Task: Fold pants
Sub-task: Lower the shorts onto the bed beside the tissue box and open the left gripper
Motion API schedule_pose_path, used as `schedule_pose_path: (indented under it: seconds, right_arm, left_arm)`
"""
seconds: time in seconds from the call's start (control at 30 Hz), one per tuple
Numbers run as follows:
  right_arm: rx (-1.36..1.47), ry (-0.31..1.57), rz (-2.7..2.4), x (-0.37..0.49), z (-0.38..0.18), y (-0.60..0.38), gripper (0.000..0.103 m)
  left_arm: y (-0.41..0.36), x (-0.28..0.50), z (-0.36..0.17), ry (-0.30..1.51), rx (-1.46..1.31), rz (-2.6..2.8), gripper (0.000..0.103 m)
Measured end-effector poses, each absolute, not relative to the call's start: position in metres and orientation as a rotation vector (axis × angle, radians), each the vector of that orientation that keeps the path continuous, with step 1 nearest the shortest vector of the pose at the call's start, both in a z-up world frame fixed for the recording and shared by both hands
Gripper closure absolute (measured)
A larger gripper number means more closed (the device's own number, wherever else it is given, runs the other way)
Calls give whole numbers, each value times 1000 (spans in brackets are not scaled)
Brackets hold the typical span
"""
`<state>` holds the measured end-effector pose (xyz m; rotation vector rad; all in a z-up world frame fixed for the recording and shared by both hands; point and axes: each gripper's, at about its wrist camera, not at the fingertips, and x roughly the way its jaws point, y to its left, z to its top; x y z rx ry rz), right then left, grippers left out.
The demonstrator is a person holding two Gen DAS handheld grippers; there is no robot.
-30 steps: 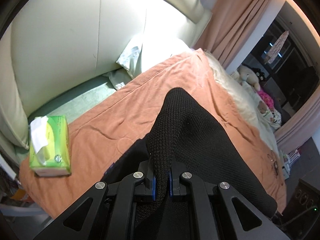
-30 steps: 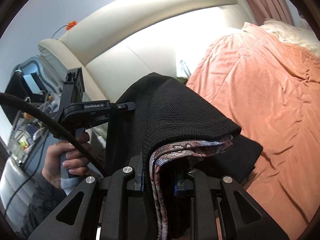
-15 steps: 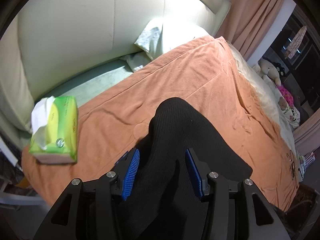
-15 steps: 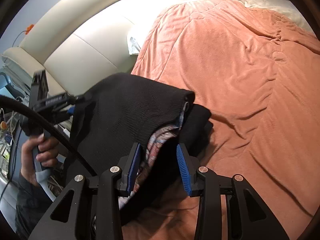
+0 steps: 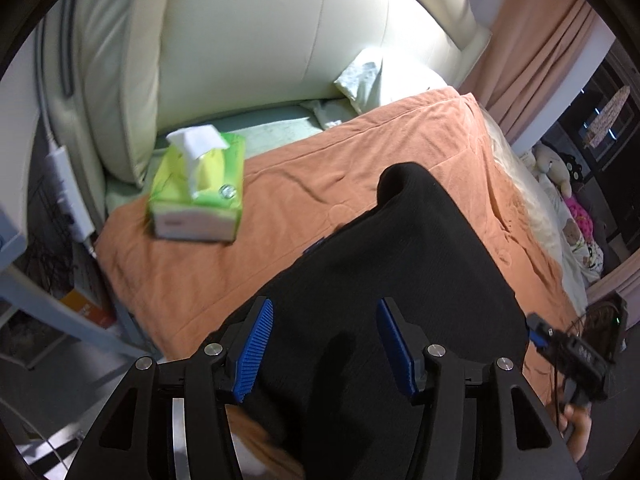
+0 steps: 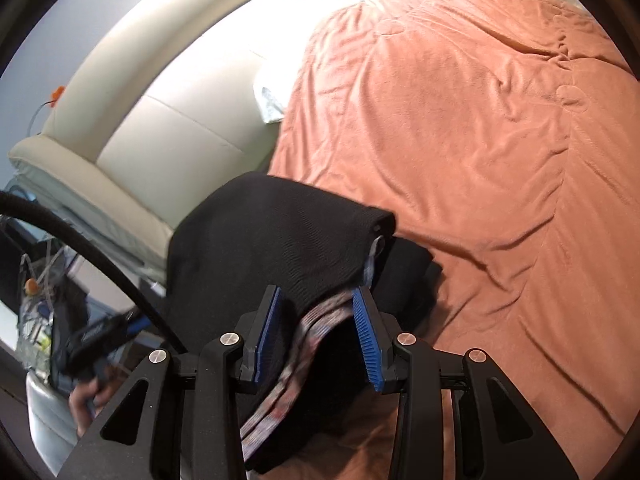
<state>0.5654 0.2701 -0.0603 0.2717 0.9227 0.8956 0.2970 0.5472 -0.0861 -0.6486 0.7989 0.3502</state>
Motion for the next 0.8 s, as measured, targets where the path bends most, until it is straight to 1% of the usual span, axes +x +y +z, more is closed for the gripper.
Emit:
schedule_pose_path:
  seconds: [0.1, 0.17, 0.2, 0.27, 0.53, 0.57, 0.6, 0.63, 0.67, 0.7, 0.73, 0.8]
  right_arm:
    - [273, 951, 901, 579, -69, 278, 68]
    - [266, 955, 905, 587, -70, 283, 67]
    - [259, 954, 905, 589, -71, 285, 58]
    - [237, 937, 896, 593, -71, 289, 45]
    - [237, 897, 877, 605, -80, 297, 45]
    - [234, 887, 855, 606, -80, 298, 48]
    - [233, 883, 845, 608, -80, 298, 64]
    - [229, 893, 849, 611, -80, 300, 77]
    - [217, 902, 846, 612, -80, 302, 98]
    - [207, 895, 837, 611, -79, 302, 100]
    - [198, 879, 844, 609, -77, 301, 101]
    - [151, 847, 842, 603, -72, 300, 101]
  left_arm:
    - [549, 283, -93, 802, -656, 380, 46]
    - [550, 276, -99, 797, -674, 390, 44]
    - [550, 272, -103, 796, -682, 396, 44]
    - [549, 270, -110, 795, -689, 400, 42]
    - [558, 263, -139, 771, -770, 413, 42]
    - [559, 263, -140, 764, -772, 417, 49]
    - [559, 263, -139, 755, -771, 424, 58]
    - [559, 266, -138, 754, -760, 426, 78]
    - [558, 268, -136, 761, -740, 438, 87]
    - [557, 268, -134, 761, -726, 444, 89]
    - [555, 271, -131, 763, -706, 450, 94]
    - [555, 274, -124, 755, -677, 466, 96]
